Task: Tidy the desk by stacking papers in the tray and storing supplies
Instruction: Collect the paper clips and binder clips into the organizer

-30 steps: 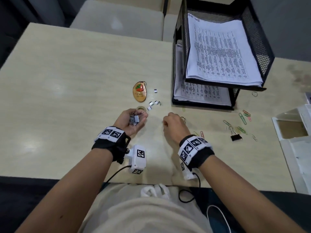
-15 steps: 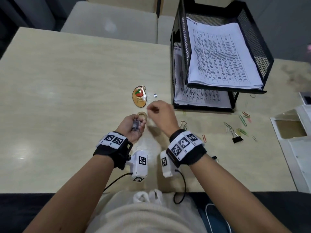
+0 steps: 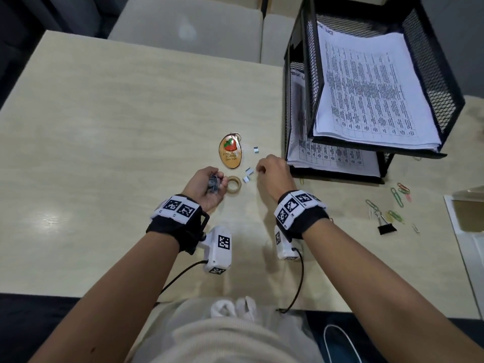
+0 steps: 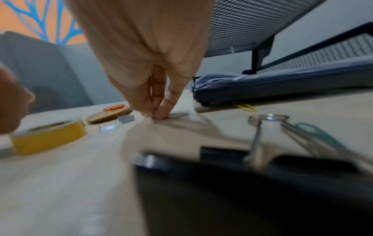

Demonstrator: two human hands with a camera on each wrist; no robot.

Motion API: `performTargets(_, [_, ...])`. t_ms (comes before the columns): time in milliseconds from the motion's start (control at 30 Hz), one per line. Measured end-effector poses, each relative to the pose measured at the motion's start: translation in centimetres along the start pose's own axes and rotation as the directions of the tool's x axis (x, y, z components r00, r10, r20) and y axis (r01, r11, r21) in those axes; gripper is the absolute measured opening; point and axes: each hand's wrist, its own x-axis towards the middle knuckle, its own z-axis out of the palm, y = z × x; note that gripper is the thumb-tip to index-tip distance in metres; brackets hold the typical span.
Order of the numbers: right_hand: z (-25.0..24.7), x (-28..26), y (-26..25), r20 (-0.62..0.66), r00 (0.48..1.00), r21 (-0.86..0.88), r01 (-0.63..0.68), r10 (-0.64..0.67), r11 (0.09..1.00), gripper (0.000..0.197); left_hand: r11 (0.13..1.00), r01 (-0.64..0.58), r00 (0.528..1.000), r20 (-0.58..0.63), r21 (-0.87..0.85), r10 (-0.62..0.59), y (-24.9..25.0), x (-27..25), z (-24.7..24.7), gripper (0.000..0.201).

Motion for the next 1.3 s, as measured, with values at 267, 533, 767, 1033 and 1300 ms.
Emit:
performTargets(267, [-2.7,-3.1,-5.0,-0.075,0.992,0.418,0.127,-0.105,0.899,0.017,0.997,-0.054,0.993,0.097,-0.058,0.06,-0.9,0.0,1.2,0.046])
performTargets(533, [-2.1,0.0,-3.6,-0.018,0.998,0.266,0.069,-0.066,0.961,0.024,0.999,-0.017,1.0,-0.009,-0.042,0.016,-0.3,-0.1,0.9,0.037])
performTargets(767, [-1.0,0.4,-1.3,0.22,0.963,-0.093,0.182,-0.158,0.979,0.022,0.995,-0.058,0.998,-0.007,-0.083,0.058,0.4,0.1,0.3,0.036])
performTargets(1033, [-1.0,0.1,-1.2,0.183,0.975,-0.052,0.138,-0.126,0.989,0.014,0.989,-0.071,0.997,0.012,-0.13,0.073,0.6,0.4,0.4,0.034])
performTargets(1300, [-0.6,-0.9,-2.0,0.279,0.939,-0.083,0.232,-0.201,0.969,0.02,0.987,-0.079,0.997,0.006,-0.138,0.08,0.5,0.6,0.1,0.029])
